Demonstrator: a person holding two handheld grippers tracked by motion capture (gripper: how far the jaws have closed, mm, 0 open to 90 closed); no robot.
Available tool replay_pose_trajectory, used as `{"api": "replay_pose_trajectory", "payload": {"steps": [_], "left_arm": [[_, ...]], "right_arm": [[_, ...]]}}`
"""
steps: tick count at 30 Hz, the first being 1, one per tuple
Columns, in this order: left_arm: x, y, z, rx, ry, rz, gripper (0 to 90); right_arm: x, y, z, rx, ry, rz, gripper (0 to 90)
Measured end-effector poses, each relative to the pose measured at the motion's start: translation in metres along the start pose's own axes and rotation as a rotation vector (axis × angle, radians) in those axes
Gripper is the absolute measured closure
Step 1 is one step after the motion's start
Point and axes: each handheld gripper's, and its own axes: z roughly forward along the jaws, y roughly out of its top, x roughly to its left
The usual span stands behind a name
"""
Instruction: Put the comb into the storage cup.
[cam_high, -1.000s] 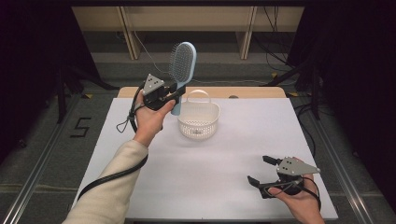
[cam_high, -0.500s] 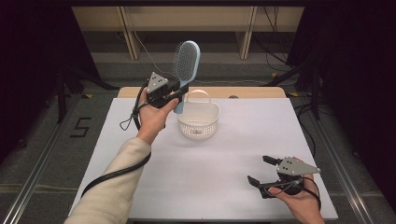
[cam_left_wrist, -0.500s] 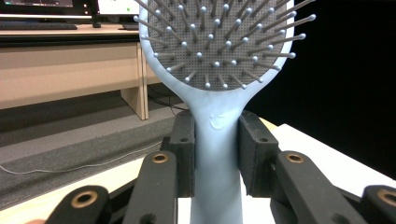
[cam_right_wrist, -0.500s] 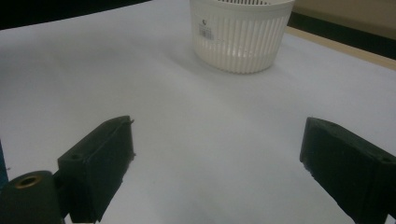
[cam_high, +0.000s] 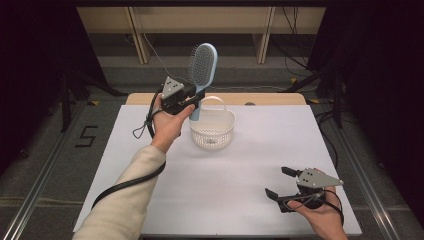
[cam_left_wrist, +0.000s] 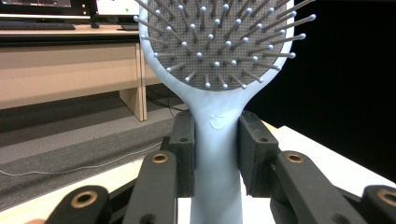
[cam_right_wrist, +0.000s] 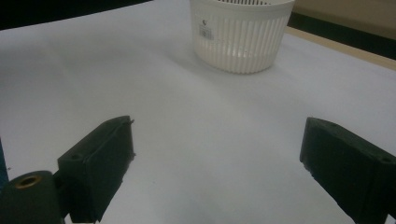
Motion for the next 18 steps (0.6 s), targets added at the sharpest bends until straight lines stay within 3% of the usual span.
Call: {"api": "replay_pose_trajectory", "payload": {"steps": [18], "left_arm": [[-0.003, -0.004, 0.011, 0.012, -0.003, -0.011, 69.5]], "right_arm": [[0.0, 0.0, 0.0, -0.002, 0.0, 0.001, 10.3]]}}
